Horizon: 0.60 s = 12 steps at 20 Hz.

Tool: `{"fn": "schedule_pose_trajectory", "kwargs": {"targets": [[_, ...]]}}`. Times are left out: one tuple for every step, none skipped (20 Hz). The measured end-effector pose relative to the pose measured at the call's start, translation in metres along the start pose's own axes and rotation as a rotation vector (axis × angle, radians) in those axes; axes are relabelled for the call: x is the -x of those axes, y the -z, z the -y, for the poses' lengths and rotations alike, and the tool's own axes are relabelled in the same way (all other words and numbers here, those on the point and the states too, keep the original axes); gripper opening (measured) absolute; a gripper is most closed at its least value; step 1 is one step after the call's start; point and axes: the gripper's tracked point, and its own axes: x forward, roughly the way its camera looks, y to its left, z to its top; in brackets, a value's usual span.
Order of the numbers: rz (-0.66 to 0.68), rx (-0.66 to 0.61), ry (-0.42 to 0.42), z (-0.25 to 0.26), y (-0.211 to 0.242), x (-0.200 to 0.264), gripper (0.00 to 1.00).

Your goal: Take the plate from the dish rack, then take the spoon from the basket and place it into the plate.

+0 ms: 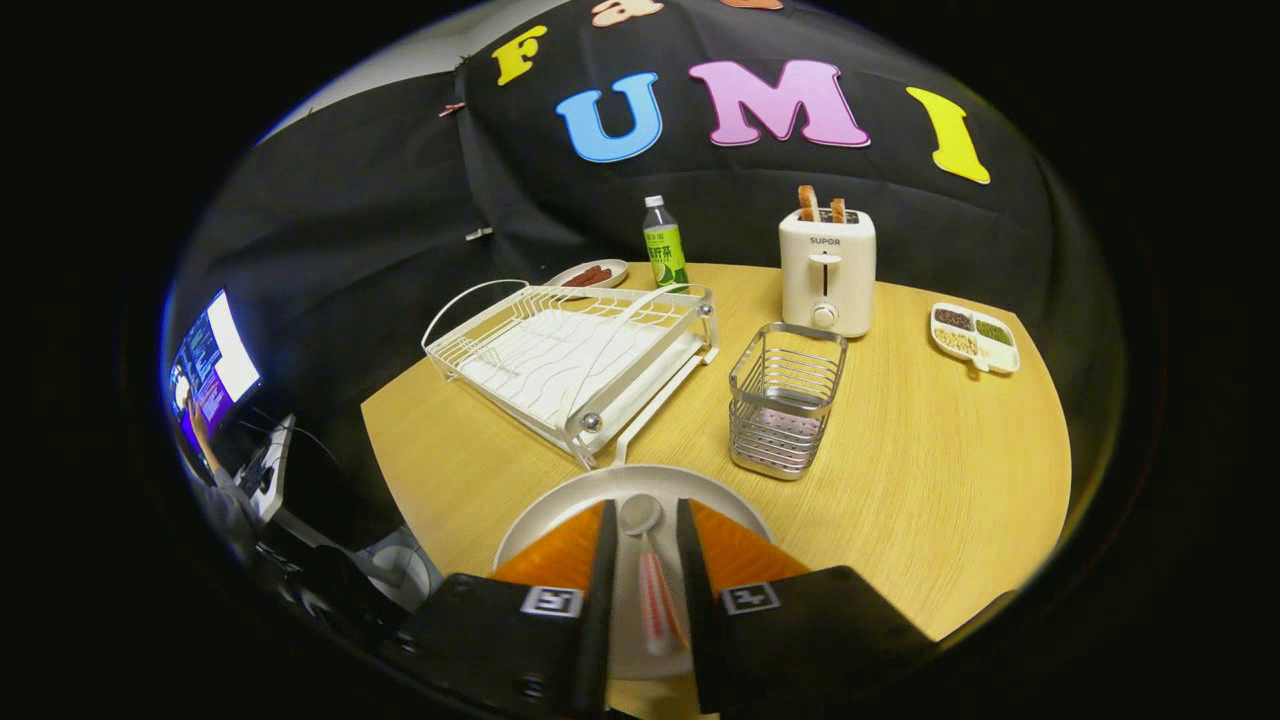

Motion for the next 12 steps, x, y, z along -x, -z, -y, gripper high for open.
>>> {"fn": "schedule_pose_trajectory", "kwargs": {"targets": [[-0.004,-0.017,0.013,0.002,-0.005,0.003,0.54],[0.012,-0.031,0.030,0.003,-0.014,0.006,0.69],[0.040,-0.045,0.035,0.002,-0.027,0.010,0.85],[0.065,-0.049,0.058,0.004,-0.039,0.017,1.00],[0.093,-0.051,0.077,0.005,-0.052,0.024,0.98],[0.123,-0.055,0.103,0.006,-0.065,0.031,0.99],[0.153,-0.057,0.136,0.009,-0.080,0.040,0.99],[0.185,-0.060,0.168,0.010,-0.093,0.049,0.98],[0.220,-0.066,0.201,0.010,-0.108,0.058,0.98],[0.253,-0.072,0.236,0.011,-0.122,0.067,0.98],[0.283,-0.076,0.274,0.011,-0.134,0.078,0.98],[0.312,-0.079,0.316,0.013,-0.145,0.088,0.98]]}}
